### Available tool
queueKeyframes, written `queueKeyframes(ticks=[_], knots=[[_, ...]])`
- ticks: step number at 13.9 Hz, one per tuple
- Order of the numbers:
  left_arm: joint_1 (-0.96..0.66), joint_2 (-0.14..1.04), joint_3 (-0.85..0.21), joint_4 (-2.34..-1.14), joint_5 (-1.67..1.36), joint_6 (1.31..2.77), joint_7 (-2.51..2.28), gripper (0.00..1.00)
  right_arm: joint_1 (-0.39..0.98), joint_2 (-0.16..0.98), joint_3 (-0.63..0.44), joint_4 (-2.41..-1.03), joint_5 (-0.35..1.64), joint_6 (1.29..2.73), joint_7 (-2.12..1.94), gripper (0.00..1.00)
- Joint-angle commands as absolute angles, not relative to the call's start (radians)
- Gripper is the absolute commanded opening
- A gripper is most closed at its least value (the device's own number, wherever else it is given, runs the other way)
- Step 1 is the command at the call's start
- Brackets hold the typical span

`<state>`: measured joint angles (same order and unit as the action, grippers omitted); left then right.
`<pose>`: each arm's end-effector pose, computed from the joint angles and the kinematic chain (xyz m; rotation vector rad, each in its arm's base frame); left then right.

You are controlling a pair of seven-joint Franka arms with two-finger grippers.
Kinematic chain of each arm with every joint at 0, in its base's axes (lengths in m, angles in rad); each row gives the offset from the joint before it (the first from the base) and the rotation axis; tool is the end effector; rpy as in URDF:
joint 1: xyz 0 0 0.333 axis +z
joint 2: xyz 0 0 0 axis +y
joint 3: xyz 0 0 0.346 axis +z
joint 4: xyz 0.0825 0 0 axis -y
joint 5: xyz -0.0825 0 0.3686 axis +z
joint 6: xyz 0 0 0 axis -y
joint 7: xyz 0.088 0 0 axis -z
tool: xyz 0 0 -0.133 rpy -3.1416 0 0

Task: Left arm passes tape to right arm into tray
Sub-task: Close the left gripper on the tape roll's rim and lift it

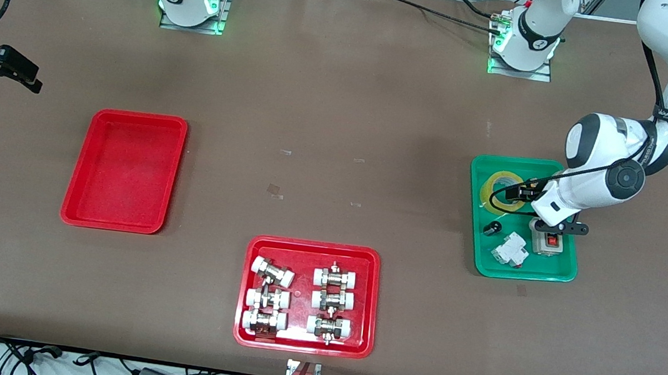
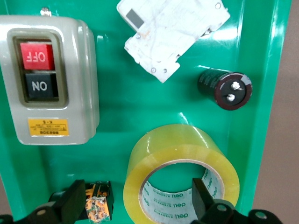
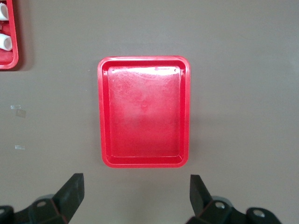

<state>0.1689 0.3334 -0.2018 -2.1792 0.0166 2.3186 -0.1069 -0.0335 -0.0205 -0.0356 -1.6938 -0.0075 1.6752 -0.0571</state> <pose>0.5358 -0.0173 0.2395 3.0837 0.1021 -0.2946 0.5374 -0.0383 0.5921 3.1347 -0.0176 0.0023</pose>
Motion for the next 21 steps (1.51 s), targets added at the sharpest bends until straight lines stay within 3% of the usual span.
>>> queueKeyframes(ticks=[1,5,10,17,21], knots=[[0.192,0.304,-0.21,-2.224,0.014,2.35,-0.112,0.97,-0.031,-0.025,-0.04,-1.684,-0.006,1.66,-0.066,1.0],[0.193,0.304,-0.21,-2.266,0.014,2.407,-0.112,0.88,-0.032,-0.025,-0.04,-1.683,-0.006,1.626,-0.06,1.0],[0.195,0.304,-0.212,-2.273,0.014,2.41,-0.112,0.64,-0.032,-0.025,-0.04,-1.683,-0.006,1.624,-0.06,1.0],[0.193,0.291,-0.212,-2.281,0.014,2.402,-0.11,0.01,-0.032,-0.025,-0.04,-1.683,-0.006,1.624,-0.06,1.0],[0.192,0.258,-0.213,-2.275,0.014,2.361,-0.095,0.01,-0.032,-0.025,-0.04,-1.683,-0.008,1.624,-0.06,1.0]])
